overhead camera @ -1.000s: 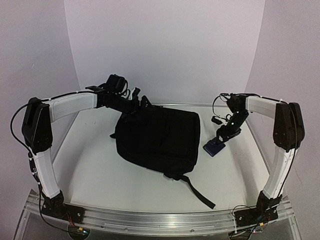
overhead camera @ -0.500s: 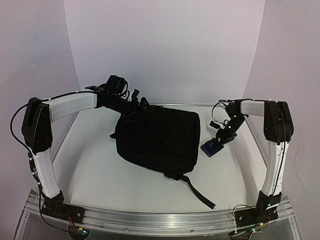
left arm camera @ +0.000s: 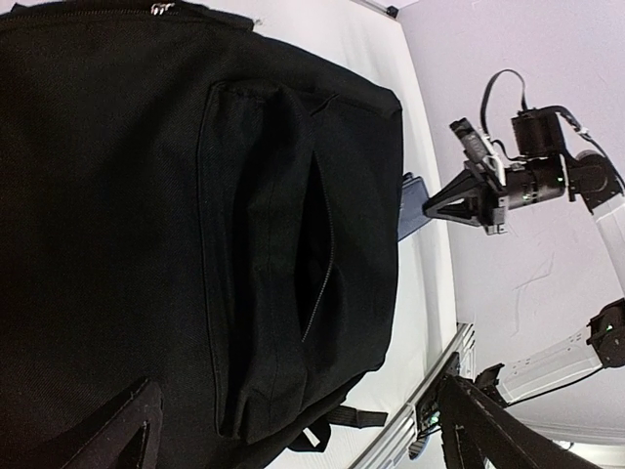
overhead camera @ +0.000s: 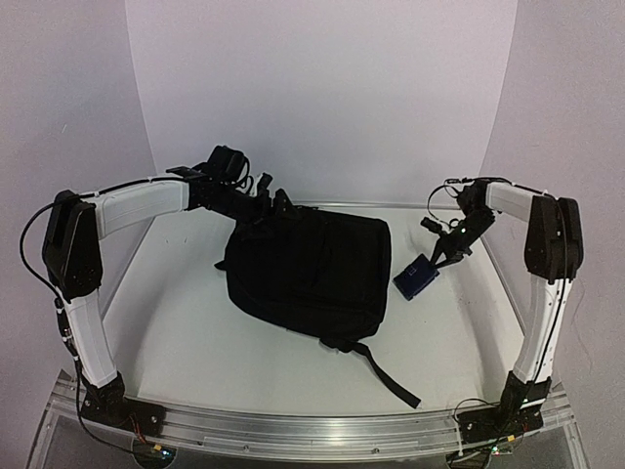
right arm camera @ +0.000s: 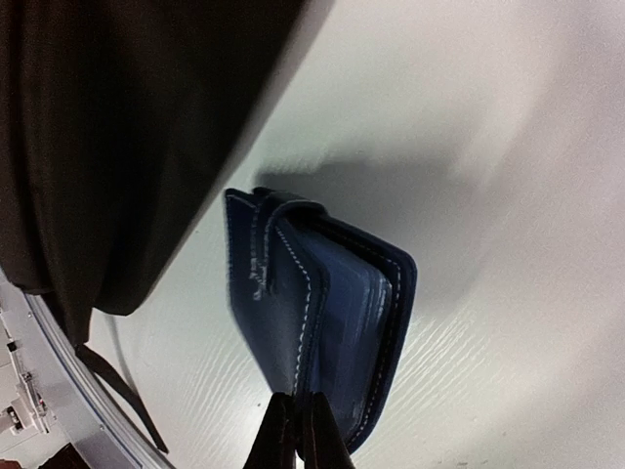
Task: Pack the student bag
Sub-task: Pick up the personal item from the center of the board.
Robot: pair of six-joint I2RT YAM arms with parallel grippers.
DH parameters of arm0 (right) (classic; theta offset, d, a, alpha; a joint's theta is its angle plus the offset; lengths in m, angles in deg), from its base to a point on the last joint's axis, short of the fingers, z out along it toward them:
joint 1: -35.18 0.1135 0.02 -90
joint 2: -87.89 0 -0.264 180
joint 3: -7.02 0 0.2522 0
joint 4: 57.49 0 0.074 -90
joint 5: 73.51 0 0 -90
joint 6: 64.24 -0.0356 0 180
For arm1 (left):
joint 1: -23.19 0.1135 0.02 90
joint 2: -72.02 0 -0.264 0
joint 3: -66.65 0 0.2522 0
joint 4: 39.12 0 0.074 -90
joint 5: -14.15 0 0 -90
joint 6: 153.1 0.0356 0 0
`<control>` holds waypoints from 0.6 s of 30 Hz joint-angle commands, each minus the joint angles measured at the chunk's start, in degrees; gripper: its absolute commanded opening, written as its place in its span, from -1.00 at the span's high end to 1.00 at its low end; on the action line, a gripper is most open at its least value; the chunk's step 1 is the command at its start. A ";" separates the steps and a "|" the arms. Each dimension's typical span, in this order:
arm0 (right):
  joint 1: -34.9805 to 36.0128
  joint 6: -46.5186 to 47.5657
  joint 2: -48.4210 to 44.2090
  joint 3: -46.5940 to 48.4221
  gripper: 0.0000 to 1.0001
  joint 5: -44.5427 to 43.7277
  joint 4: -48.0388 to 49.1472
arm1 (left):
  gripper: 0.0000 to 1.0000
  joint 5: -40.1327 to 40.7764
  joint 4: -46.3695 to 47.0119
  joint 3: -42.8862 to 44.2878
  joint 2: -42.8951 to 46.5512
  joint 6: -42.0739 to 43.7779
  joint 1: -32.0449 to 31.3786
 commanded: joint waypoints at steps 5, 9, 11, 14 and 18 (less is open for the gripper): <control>0.25 -6.12 -13.42 11.93 1.00 5.84 -4.20 | -0.98 0.67 -2.82 7.73 2.34 5.46 -0.18; 0.50 -18.44 -17.13 11.82 1.00 12.47 2.72 | -0.99 6.62 -3.71 9.88 3.80 11.95 -2.69; 0.95 -26.30 -19.03 10.21 1.00 15.52 8.06 | -0.99 11.73 -3.63 10.34 4.60 17.55 -4.94; 2.45 -37.02 -19.72 8.85 1.00 19.22 14.41 | -0.99 21.15 -3.02 10.51 5.49 28.36 -10.00; 6.08 -45.03 -19.86 6.72 1.00 21.42 18.94 | -0.99 35.72 2.08 7.30 6.88 46.72 -18.77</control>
